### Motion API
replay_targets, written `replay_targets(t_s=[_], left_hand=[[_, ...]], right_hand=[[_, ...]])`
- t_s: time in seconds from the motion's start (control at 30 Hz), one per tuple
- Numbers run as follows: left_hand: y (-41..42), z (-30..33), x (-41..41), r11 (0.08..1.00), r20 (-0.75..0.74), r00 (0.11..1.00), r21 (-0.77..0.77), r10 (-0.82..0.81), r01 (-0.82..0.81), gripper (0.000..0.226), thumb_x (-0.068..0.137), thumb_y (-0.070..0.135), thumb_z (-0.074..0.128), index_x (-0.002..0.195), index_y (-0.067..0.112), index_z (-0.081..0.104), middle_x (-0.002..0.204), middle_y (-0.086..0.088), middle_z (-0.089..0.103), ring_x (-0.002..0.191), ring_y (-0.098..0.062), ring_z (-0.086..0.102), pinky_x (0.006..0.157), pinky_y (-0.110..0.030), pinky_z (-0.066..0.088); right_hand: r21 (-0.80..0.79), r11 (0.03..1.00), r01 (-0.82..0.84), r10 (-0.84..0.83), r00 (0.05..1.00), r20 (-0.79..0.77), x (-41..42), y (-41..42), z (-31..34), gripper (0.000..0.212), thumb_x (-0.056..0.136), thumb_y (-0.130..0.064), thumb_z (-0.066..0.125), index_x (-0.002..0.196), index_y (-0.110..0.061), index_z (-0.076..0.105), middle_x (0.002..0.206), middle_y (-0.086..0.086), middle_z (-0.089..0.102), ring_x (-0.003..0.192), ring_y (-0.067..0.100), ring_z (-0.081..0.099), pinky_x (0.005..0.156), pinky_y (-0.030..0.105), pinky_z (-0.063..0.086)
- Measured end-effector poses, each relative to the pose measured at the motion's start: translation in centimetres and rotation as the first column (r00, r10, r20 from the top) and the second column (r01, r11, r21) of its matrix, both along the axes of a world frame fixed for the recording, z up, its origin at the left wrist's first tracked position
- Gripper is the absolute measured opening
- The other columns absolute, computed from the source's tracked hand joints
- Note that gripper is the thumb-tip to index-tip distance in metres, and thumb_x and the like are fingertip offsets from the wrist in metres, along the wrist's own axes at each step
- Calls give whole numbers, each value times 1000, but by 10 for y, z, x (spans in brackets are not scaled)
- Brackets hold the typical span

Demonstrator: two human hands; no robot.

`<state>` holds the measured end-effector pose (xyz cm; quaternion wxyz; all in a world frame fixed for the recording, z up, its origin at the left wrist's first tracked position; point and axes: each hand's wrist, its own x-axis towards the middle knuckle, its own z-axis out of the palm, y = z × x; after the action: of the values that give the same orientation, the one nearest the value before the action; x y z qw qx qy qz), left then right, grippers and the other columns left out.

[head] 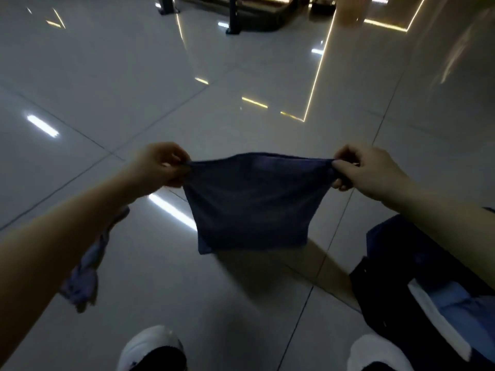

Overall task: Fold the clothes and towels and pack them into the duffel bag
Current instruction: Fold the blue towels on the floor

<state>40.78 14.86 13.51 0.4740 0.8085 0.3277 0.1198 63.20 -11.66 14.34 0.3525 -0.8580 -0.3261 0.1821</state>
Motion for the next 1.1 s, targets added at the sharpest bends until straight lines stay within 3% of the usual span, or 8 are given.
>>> replay_targets(t_s=[0.2, 0.3, 0.43, 0.57, 0.67, 0.8, 0.97, 1.1], left_hand=[[-29, 108, -44, 982, -328, 941, 130, -86, 135, 8, 92, 9, 59, 91, 16, 59, 86, -11, 69, 80, -24, 68, 68, -30, 56], [-53, 155, -57, 968, -153, 988, 247, 5, 33, 9, 94, 9, 56, 94, 17, 61, 85, -9, 67, 77, -24, 66, 68, -29, 56], [-87, 168, -81, 965, 171, 965, 141, 198, -223, 15, 93, 7, 58, 83, 17, 61, 80, -9, 64, 65, -22, 62, 53, -24, 56], [-102, 174, -107, 907, 224, 934, 258, 279, -333, 7, 89, 12, 63, 93, 16, 67, 80, 0, 66, 81, -26, 65, 79, -40, 54], [-115, 190, -119, 842, 342, 903, 379, 259, -385, 15, 90, 12, 61, 98, 22, 68, 89, 1, 65, 82, -23, 63, 81, -38, 50], [-123, 179, -132, 855, 247, 933, 389, 263, -344, 17, 88, 14, 64, 87, 30, 66, 90, -1, 70, 84, -26, 65, 82, -36, 48], [-128, 179, -131, 842, 277, 929, 415, 244, -345, 13, 89, 15, 64, 98, 20, 72, 86, 5, 65, 83, -23, 64, 79, -30, 43], [-127, 171, -135, 838, 86, 986, 518, 146, -169, 10, 90, 17, 64, 93, 24, 70, 83, 7, 62, 81, -15, 58, 71, -27, 36]], right_hand=[[76, 993, 87, -68, 973, -218, -35, -33, 111, 7, 96, -5, 51, 100, -6, 57, 94, 15, 62, 72, 18, 64, 50, 17, 54], [180, 978, 108, -81, 985, -150, -56, -50, 157, 8, 97, -5, 50, 94, -10, 56, 92, 12, 60, 74, 18, 62, 56, 22, 55], [154, 977, 146, -128, 985, -120, -83, -69, 175, 7, 98, -6, 49, 96, -7, 55, 90, 14, 61, 71, 19, 62, 57, 24, 54], [233, 951, 203, -190, 979, -77, -110, -81, 181, 10, 99, -7, 46, 105, -2, 52, 89, 15, 62, 65, 21, 65, 52, 26, 54], [336, 919, 208, -188, 978, -91, -124, -89, 198, 8, 100, -9, 45, 104, -6, 51, 91, 16, 61, 64, 21, 67, 50, 25, 52], [323, 928, 188, -167, 982, -93, -133, -107, 199, 10, 99, -7, 48, 90, -10, 53, 89, 17, 62, 66, 21, 66, 56, 27, 55], [309, 937, 162, -150, 987, -61, -129, -121, 195, 10, 98, -7, 49, 91, -11, 55, 88, 15, 63, 69, 22, 66, 59, 29, 55], [98, 991, 93, -89, 995, -47, -119, -134, 185, 6, 95, -8, 55, 93, -8, 61, 88, 13, 66, 69, 19, 64, 60, 27, 52]])
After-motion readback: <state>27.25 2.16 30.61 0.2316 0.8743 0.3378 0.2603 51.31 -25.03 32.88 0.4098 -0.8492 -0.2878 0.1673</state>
